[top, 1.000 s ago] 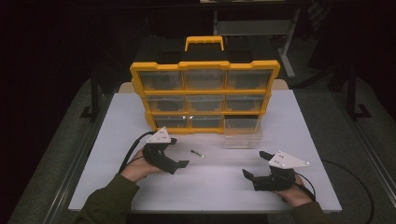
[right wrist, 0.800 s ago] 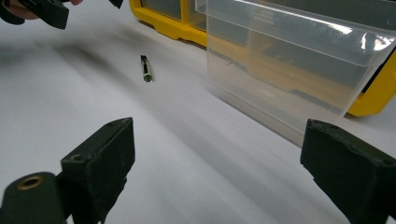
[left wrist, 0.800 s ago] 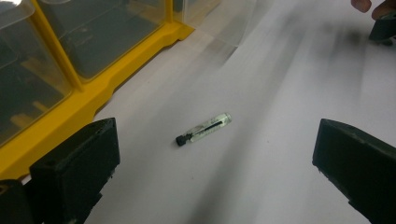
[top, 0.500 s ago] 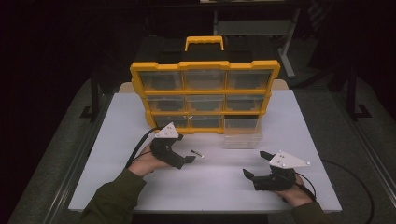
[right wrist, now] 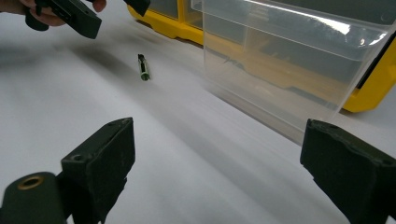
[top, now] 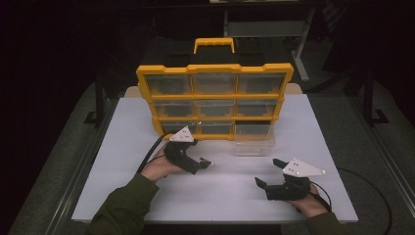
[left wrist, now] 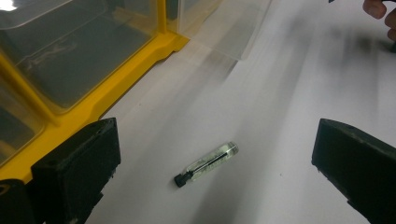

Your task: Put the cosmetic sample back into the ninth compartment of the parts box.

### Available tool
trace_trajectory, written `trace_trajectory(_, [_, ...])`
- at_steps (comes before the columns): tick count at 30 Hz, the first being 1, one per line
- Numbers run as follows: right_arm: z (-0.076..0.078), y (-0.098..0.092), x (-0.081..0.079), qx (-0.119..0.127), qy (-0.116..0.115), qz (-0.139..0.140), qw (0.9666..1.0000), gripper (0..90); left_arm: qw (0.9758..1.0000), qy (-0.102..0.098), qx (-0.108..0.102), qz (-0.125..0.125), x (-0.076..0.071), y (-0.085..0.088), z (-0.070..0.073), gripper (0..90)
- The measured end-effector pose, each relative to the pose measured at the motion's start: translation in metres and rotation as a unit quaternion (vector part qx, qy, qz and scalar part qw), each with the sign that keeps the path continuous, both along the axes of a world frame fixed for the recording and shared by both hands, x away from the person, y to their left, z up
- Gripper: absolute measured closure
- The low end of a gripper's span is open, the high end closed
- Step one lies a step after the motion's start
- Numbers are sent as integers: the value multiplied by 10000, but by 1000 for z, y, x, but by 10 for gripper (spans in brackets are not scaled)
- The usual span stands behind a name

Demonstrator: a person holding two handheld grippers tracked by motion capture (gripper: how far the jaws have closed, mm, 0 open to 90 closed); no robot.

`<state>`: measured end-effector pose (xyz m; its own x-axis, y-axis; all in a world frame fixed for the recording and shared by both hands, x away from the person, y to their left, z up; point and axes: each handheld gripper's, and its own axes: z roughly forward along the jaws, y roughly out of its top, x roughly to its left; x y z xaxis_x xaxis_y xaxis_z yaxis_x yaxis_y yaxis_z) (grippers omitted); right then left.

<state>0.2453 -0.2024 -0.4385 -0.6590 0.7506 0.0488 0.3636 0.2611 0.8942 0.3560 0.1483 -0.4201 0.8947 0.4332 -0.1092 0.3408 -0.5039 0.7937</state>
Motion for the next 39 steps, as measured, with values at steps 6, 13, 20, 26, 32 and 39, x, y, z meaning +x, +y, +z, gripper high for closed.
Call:
trace_trajectory(6, [0, 0, -1, 22, 69, -23, 10000, 93, 10000, 28, 47, -81, 5, -7, -5, 12])
trace_trajectory(13, [0, 0, -1, 31, 61, 0, 10000, 94, 9998, 71, 75, -159, 10, -8, -12, 116])
trace_trajectory(20, [0, 1, 0, -13, -21, 7, 10000, 94, 9995, 89, 150, -249, 11, -11, -17, 160])
trace_trajectory(26, [0, 1, -1, -12, -23, -2, 10000, 94, 9992, 120, 192, -334, 12, -12, -21, 270])
trace_trajectory(32, [-1, 1, -1, -32, -29, 16, 10000, 94, 9990, 102, 202, -381, 11, -14, -22, 372])
trace_trajectory(39, [0, 0, -2, -39, -32, 1, 10000, 94, 9986, 133, 239, -449, 11, -15, -25, 488])
